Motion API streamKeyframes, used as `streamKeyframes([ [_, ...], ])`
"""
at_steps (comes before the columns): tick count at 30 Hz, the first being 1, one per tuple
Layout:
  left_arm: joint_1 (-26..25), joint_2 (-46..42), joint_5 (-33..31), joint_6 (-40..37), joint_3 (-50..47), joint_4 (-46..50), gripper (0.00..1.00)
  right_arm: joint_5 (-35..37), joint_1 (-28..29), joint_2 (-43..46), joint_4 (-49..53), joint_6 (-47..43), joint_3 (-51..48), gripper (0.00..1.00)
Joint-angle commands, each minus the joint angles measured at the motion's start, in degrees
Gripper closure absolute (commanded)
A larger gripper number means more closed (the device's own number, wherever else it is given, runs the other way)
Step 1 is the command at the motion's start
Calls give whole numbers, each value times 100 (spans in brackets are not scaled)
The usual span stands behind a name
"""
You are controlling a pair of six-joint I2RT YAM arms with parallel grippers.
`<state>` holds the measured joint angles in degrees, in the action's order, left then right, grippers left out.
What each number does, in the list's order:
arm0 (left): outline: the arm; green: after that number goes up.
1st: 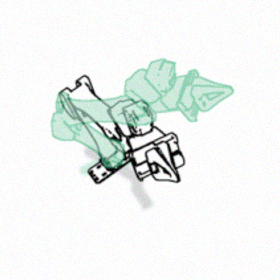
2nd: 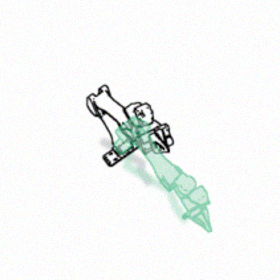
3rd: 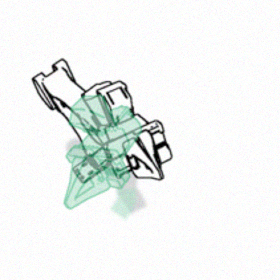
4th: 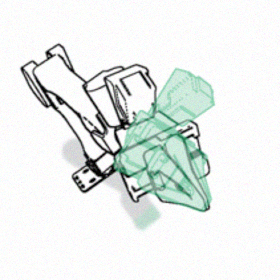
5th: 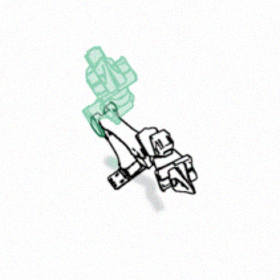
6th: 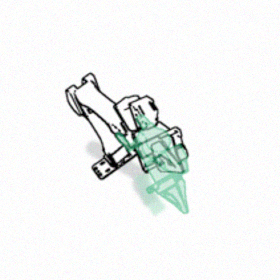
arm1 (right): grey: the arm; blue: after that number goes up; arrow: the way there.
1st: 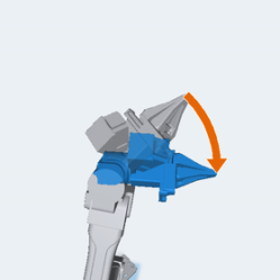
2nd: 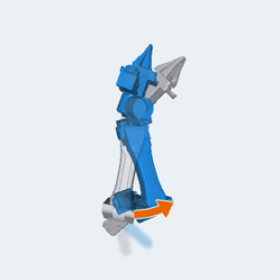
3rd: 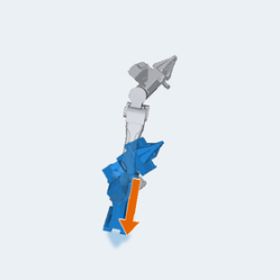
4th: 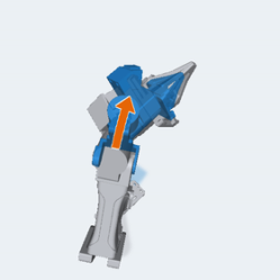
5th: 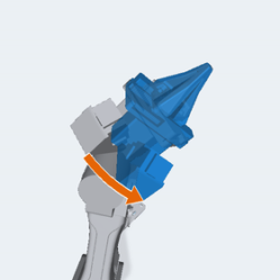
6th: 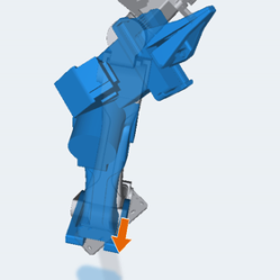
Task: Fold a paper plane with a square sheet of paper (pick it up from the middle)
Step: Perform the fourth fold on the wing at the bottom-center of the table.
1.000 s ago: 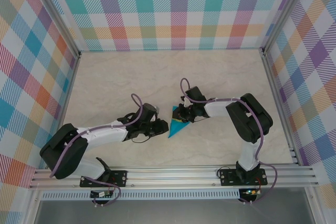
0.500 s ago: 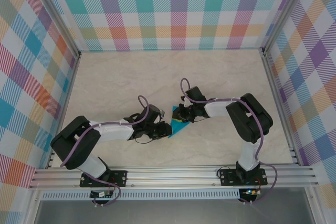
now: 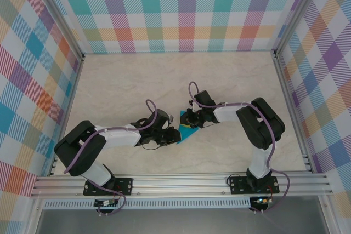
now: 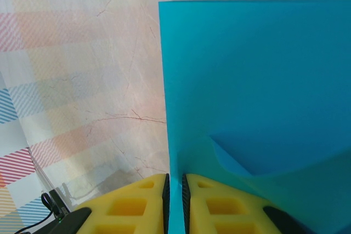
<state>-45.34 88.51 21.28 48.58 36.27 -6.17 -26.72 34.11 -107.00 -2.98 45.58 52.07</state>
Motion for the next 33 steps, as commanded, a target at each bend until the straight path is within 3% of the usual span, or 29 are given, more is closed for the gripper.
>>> streamKeyframes([
  [1,-72,63,-51,-29,160,58,80,211,-17,-146,397,-160,-233,83],
  [11,-96,156,-62,24,7,14,100,228,-18,-137,413,-164,-250,83],
  [33,-265,387,70,235,-805,-164,99,309,-18,-146,385,-164,-435,83],
])
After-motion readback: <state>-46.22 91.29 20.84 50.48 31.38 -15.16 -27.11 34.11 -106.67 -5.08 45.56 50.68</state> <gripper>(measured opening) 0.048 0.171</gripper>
